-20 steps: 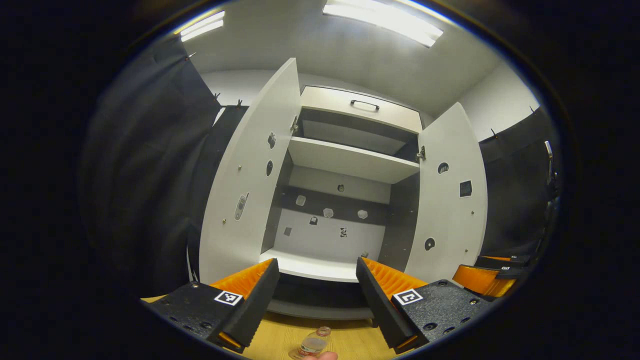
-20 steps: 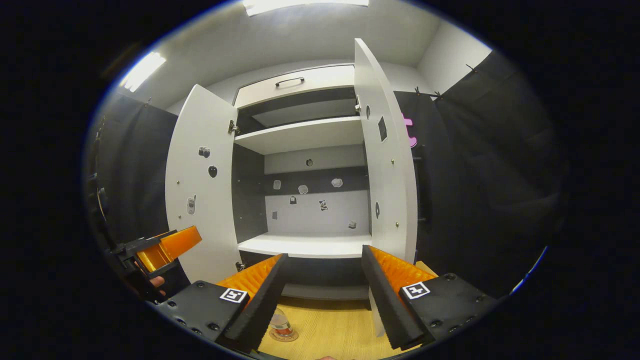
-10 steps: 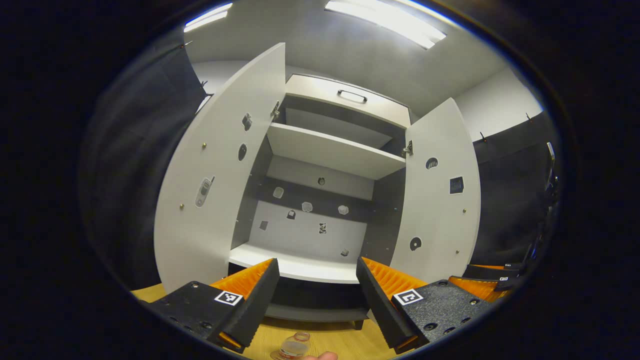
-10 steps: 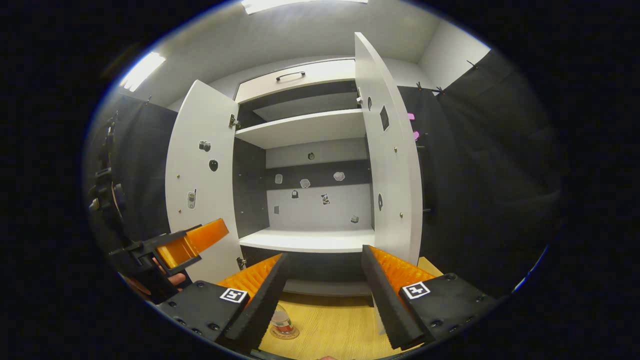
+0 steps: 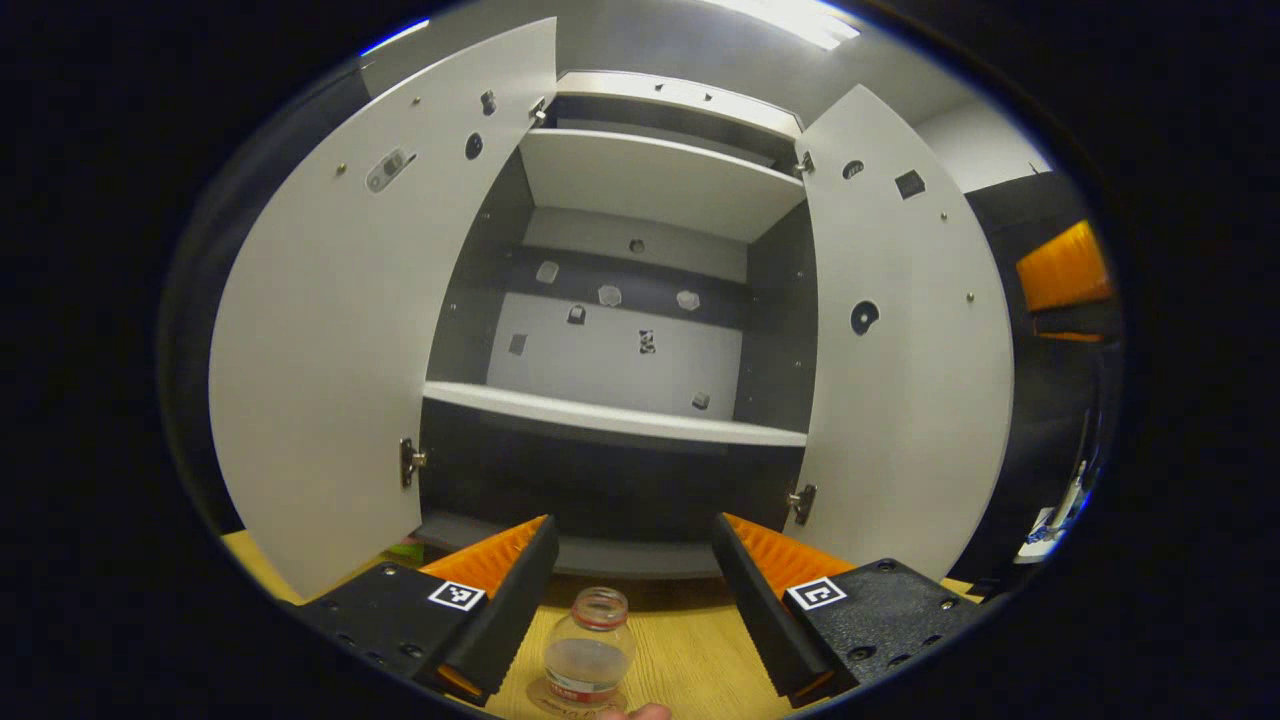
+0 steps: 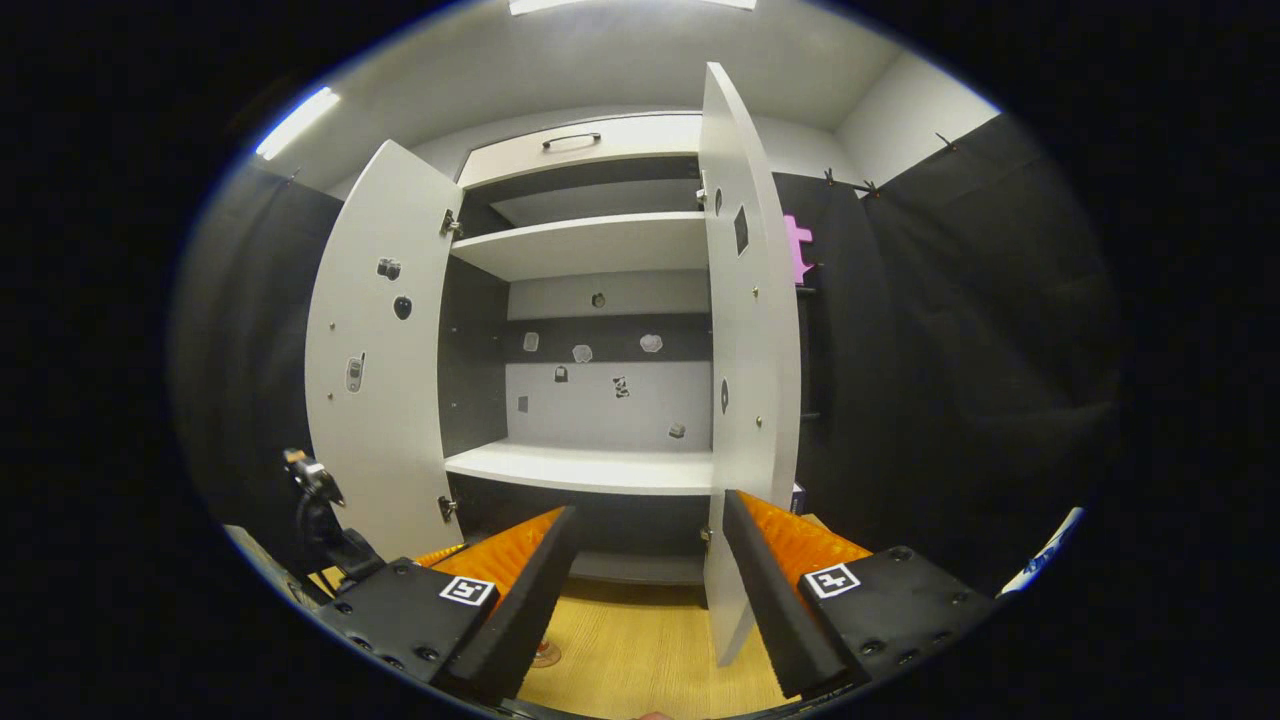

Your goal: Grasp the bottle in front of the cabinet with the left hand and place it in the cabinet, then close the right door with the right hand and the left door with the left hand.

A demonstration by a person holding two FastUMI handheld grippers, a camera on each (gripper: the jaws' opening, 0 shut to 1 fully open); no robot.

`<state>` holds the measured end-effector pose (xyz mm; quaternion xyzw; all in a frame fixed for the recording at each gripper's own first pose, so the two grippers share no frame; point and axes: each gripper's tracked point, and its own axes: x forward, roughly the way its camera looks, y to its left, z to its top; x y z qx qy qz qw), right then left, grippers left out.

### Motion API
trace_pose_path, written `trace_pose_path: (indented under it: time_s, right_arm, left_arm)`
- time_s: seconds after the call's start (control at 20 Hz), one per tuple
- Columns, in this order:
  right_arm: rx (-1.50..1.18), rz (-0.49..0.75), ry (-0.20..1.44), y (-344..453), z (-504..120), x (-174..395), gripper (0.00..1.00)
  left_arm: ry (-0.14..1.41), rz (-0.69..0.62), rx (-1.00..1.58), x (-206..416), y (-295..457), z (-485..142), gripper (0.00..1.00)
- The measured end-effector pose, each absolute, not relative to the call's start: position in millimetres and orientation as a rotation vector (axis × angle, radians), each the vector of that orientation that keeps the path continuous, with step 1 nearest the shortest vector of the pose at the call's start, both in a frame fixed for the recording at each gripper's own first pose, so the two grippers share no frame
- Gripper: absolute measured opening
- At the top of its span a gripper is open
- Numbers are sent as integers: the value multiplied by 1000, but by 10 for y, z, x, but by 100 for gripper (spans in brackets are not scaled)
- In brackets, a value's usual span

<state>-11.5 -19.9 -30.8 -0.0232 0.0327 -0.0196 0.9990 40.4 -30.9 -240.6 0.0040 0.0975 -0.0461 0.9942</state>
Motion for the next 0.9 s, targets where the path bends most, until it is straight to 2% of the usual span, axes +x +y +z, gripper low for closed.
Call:
trace_pose_path:
  time_s: [0.45, 0.65, 0.75, 0.8, 0.9]
  right_arm:
    - [-41, -14, 129, -201, -481, -74, 96]
    - [-55, -20, 145, -234, -540, -58, 96]
    - [-52, -25, 154, -257, -579, -54, 97]
    - [-48, -24, 159, -261, -600, -52, 97]
    - [-41, -24, 162, -274, -618, -65, 96]
  left_arm:
    - [389, -25, 66, 131, -5, -3565, 95]
    - [415, -29, 63, 50, 15, -3729, 93]
    - [406, -19, 70, 59, 43, -3692, 89]
    - [416, -10, 77, 46, 65, -3700, 80]
    - [431, 10, 92, 20, 103, -3605, 73]
